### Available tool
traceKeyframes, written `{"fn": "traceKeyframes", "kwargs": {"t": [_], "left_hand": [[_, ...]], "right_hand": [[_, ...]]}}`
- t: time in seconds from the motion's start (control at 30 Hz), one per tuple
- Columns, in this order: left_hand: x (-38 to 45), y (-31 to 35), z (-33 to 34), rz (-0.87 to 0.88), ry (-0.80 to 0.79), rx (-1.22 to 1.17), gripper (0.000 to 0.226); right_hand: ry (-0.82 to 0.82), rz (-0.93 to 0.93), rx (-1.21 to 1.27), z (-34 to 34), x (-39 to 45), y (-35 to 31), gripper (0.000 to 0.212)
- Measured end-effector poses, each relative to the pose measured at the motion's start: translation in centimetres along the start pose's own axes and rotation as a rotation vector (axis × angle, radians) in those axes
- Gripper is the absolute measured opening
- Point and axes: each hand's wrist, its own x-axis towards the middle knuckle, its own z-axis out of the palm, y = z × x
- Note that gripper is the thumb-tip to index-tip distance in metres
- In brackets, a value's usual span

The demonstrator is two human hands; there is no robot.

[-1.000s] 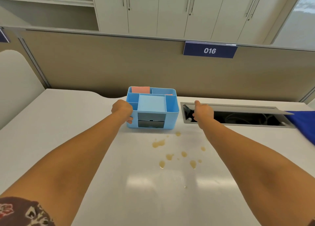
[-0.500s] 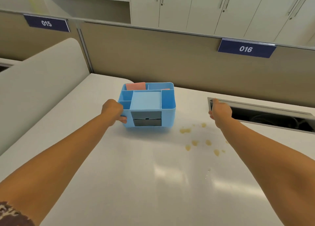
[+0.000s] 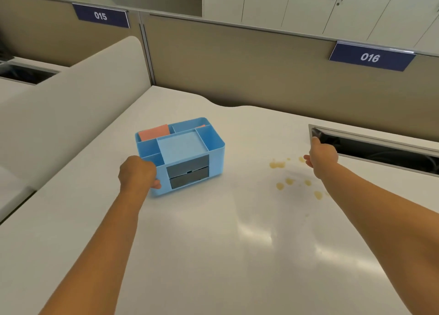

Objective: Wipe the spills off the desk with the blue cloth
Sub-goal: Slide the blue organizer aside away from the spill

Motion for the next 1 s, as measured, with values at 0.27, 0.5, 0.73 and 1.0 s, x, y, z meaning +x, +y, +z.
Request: {"fn": "traceKeyframes", "kwargs": {"t": [0.27, 0.5, 0.73, 1.0], "left_hand": [[-1.9, -2.9, -0.5, -0.092, 0.077, 0.075, 0.042], [-2.0, -3.9, -1.2, -0.085, 0.066, 0.148, 0.041], [-1.3, -3.6, -2.2, -0.043, 0.11, 0.209, 0.027], [0.5, -2.2, -2.5, -0.003, 0.072, 0.211, 0.055]], "right_hand": [[-0.018, -0.049, -0.036, -0.8, -0.3, 0.8, 0.041], [0.083, -0.015, -0.004, -2.1, -0.6, 0.7, 0.031], [0.093, 0.019, 0.006, -2.5, -1.3, 0.9, 0.041], [0.083, -0.001, 0.01, -2.9, -2.0, 0.5, 0.03]]}}
